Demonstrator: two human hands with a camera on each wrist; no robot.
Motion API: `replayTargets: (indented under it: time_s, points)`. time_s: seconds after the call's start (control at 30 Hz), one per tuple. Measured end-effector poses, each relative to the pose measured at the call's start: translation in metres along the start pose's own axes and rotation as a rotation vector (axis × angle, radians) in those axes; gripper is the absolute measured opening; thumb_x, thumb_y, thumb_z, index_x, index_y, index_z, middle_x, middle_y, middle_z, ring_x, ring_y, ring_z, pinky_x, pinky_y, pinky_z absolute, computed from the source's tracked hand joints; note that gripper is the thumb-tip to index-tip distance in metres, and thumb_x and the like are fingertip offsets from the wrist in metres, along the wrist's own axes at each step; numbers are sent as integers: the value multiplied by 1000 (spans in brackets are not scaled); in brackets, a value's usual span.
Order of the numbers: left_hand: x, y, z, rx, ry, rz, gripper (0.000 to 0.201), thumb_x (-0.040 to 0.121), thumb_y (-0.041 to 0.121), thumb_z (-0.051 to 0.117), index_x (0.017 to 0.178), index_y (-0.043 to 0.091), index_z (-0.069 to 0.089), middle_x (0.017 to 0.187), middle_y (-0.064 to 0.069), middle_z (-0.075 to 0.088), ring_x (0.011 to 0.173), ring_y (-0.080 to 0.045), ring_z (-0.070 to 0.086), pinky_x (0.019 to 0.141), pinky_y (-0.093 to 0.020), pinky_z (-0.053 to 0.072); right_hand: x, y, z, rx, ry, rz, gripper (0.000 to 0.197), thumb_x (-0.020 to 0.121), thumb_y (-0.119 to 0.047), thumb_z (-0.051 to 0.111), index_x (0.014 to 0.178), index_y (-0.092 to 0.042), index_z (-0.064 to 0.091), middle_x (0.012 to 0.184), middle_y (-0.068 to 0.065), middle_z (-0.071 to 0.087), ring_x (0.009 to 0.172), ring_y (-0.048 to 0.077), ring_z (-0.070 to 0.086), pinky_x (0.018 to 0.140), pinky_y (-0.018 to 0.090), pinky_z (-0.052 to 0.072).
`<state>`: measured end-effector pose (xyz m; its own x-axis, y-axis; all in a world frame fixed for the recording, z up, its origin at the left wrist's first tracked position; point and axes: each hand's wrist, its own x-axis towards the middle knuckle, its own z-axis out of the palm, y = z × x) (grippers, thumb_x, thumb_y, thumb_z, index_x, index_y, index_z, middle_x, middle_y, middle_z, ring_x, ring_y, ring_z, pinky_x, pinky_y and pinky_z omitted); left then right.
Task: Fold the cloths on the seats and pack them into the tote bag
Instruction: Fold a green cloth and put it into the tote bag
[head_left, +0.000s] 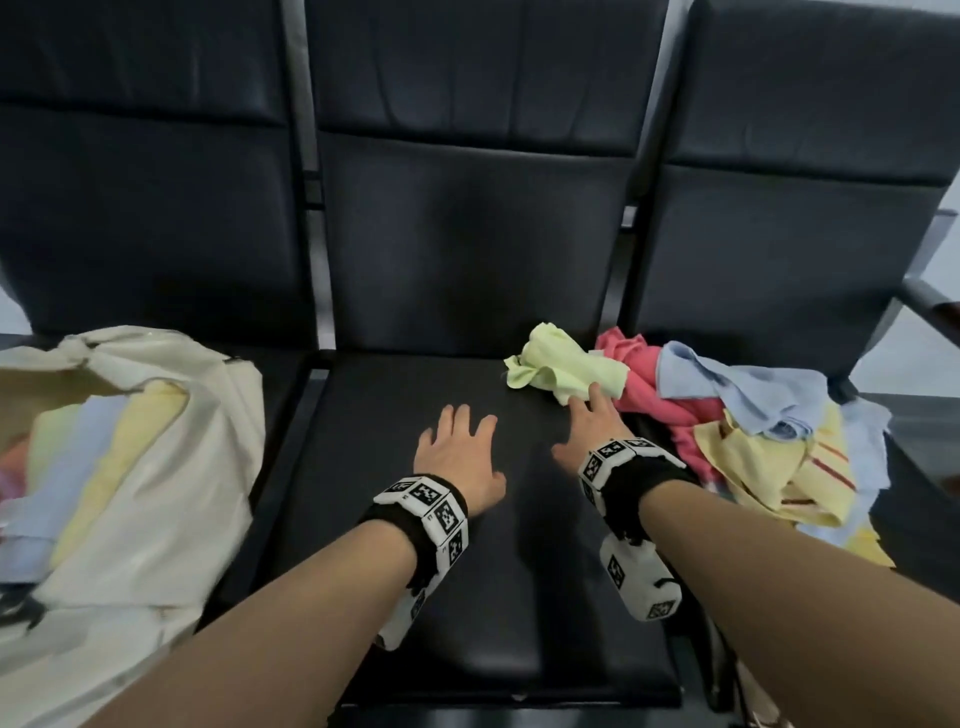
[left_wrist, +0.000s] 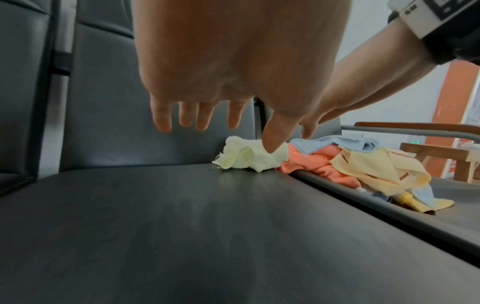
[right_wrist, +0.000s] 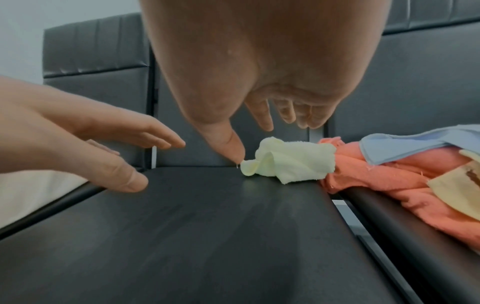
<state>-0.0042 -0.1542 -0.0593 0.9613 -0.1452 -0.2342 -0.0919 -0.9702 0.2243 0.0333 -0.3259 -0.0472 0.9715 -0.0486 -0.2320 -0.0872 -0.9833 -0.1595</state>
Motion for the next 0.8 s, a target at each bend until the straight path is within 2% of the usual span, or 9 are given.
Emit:
replayTargets:
  time_s: [0.17, 0.33, 0.43, 0.5, 0.57, 0.67, 0.73, 0.8]
  points:
    - [34, 0, 25, 9, -63, 18, 76, 93, 40, 55, 155, 25, 14, 164, -10, 5, 152, -28, -1, 121, -46, 15, 42, 16, 26, -37, 7, 5, 89, 86, -32, 67, 154, -16, 12, 162, 14, 1, 150, 31, 2, 120, 37, 15]
    - [54, -15, 43, -16, -74, 17, 75, 92, 40, 54, 155, 26, 15, 164, -10, 7, 152, -28, 0, 120, -45, 15, 85, 5, 43, -95, 67, 58, 99, 83, -25, 71, 154, -30, 1, 162, 6, -6, 148, 37, 1, 116, 49, 24]
    - [60, -27, 49, -33, -77, 5, 74, 92, 41, 53, 155, 27, 14, 164, -8, 7, 152, -27, 0, 120, -44, 15, 113, -4, 48, -91, 92, 91, 108, 80, -20, 73, 152, -37, -6, 162, 0, -10, 147, 38, 1, 110, 58, 30]
    - [61, -32, 51, -46, -88, 2, 75, 93, 41, 53, 155, 28, 14, 164, -8, 6, 152, -27, 0, 120, -44, 15, 128, -6, 51, -63, 57, 110, 110, 79, -17, 71, 152, -38, -10, 161, -3, -8, 147, 37, 0, 107, 61, 32]
    - [61, -36, 52, -59, -93, -4, 75, 93, 41, 52, 155, 28, 13, 164, -7, 6, 152, -27, 0, 120, -44, 15, 138, -5, 54, -46, 24, 135, 109, 82, -19, 70, 153, -33, -11, 159, -2, 3, 146, 35, 5, 104, 58, 37]
    - [60, -40, 52, -78, -103, -10, 75, 93, 41, 53, 155, 28, 13, 164, -7, 6, 152, -27, 1, 120, -44, 14, 143, 0, 60, -120, 69, 178, 97, 84, -21, 68, 155, -17, 2, 148, 3, 26, 135, 31, 26, 93, 51, 42]
    - [58, -40, 51, -78, -112, -10, 75, 93, 41, 53, 155, 28, 13, 164, -7, 7, 152, -27, 2, 120, -44, 15, 141, 3, 57, -191, 62, 198, 74, 87, -18, 62, 149, -13, 22, 143, 7, 34, 131, 31, 32, 94, 50, 41]
    - [54, -38, 48, -85, -123, -6, 75, 93, 40, 53, 155, 28, 13, 164, -7, 8, 151, -27, 2, 119, -44, 16, 135, 6, 48, -265, 46, 178, 52, 88, -15, 58, 137, -13, 41, 135, 9, 42, 127, 31, 39, 97, 49, 39]
